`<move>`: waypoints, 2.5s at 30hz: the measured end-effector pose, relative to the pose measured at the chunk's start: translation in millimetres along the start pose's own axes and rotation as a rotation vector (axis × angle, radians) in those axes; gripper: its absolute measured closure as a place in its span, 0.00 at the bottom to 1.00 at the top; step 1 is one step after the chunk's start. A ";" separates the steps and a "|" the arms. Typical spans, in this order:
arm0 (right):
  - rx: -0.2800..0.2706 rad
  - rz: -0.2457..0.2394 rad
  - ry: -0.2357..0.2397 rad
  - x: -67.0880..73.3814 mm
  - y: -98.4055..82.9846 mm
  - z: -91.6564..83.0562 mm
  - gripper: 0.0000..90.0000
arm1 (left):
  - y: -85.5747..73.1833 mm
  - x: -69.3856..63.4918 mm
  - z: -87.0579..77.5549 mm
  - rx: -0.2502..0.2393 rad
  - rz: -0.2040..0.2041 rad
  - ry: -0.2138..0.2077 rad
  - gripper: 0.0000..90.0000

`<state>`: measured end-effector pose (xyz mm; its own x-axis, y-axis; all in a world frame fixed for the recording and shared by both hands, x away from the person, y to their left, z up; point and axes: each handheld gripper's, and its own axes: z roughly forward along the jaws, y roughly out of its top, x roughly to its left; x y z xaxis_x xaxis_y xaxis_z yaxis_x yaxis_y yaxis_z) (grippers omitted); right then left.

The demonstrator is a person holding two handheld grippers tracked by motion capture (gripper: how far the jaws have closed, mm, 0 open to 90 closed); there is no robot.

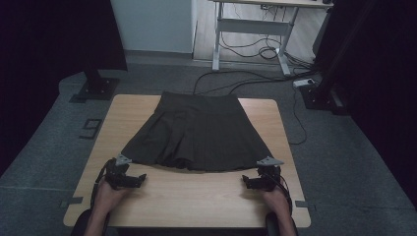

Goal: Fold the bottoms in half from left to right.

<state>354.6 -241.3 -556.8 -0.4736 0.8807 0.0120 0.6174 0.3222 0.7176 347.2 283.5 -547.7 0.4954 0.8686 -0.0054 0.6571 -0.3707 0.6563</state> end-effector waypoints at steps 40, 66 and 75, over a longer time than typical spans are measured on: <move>0.038 0.009 0.059 2.8 20.5 -12.6 0.00 | 29.3 6.4 -19.0 -0.060 0.000 -0.018 0.09; -0.013 0.011 0.055 5.4 95.5 28.3 0.10 | 109.2 27.4 38.0 -0.044 0.030 -0.020 0.29; 0.049 0.012 -0.017 0.7 91.6 58.1 0.17 | 96.7 36.1 62.7 0.041 0.044 0.044 0.46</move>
<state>447.3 -191.0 -531.5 -0.4556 0.8901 0.0086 0.6533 0.3278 0.6825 464.2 258.3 -531.7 0.4993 0.8646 0.0565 0.6585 -0.4211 0.6237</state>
